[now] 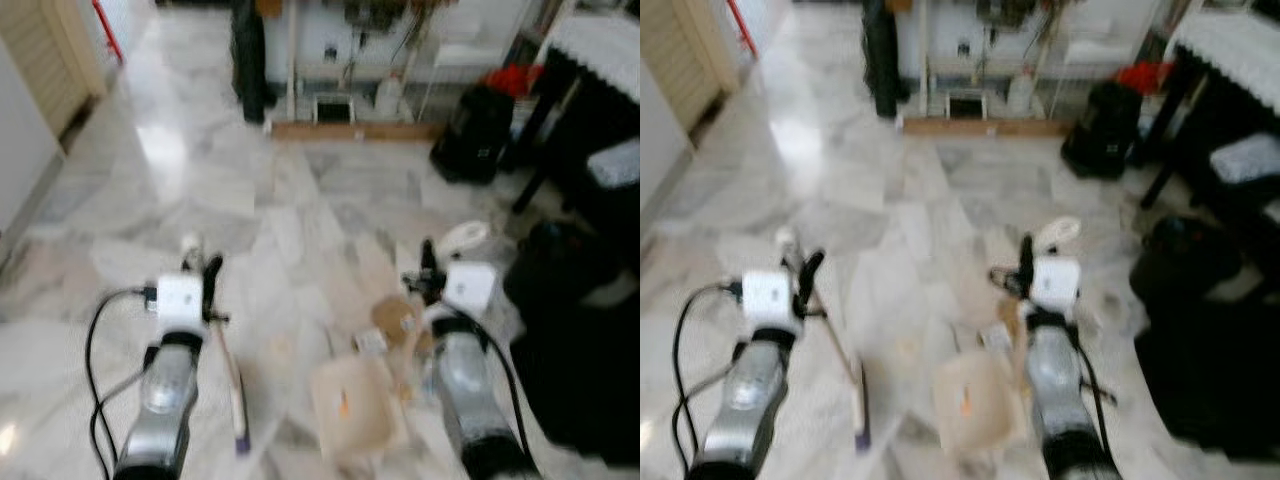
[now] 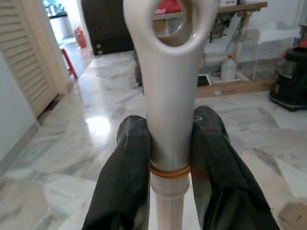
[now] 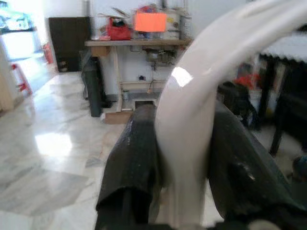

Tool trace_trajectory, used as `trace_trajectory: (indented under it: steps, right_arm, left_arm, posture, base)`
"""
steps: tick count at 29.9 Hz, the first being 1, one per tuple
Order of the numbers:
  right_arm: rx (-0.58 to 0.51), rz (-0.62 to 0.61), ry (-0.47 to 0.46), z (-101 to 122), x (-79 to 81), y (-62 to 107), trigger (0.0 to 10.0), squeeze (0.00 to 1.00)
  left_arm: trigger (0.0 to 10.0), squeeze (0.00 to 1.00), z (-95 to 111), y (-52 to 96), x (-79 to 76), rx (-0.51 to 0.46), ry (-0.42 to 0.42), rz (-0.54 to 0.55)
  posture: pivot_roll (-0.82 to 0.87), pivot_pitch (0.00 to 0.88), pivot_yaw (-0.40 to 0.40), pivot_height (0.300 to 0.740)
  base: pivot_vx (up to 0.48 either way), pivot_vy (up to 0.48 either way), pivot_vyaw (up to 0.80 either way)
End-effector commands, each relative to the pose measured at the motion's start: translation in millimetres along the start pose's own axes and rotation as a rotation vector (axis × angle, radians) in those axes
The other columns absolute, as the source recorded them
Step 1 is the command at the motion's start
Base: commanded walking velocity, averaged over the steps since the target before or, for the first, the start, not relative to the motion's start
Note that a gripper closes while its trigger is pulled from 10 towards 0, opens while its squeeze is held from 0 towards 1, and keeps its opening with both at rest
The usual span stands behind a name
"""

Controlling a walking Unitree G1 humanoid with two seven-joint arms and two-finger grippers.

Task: Sweep floor

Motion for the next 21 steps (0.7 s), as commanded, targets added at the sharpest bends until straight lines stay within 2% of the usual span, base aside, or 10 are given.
trace_trajectory:
  steps: [1,12,21]
  right_arm:
    - [-0.028,-0.028,0.004,5.5,-8.1,-2.2,10.0,0.00]
    - [-0.027,-0.043,-0.006,5.3,-6.8,-0.6,10.0,0.00]
    - [-0.028,-0.044,-0.003,5.4,-7.3,-0.8,10.0,0.00]
  left_arm:
    - [10.0,0.00,10.3,-3.5,-4.9,-0.035,-0.012,-0.030]
    - [10.0,0.00,12.7,-8.2,-7.4,-0.037,-0.016,-0.051]
    - [10.0,0.00,13.7,-8.5,-7.8,-0.040,-0.013,-0.051]
  posture:
    - [0.01,0.063,0.001,0.740]
    - [0.00,0.059,0.026,0.740]
    - [0.00,0.065,0.015,0.740]
  base:
    - [0.281,0.000,0.00]
    - [0.283,0.000,0.00]
    - [0.287,0.000,0.00]
Point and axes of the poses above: a point about 5 cm out from each wrist's last joint towards the gripper, its own y axis pointing back from the gripper into the wrist, its own z axis along the axis of the wrist's last joint, x = y × z, the point moved 6 cm from there along -y, pointing out of the wrist towards the gripper, and after that the axes turned 10 degrees about y, right-handed, at the moved point
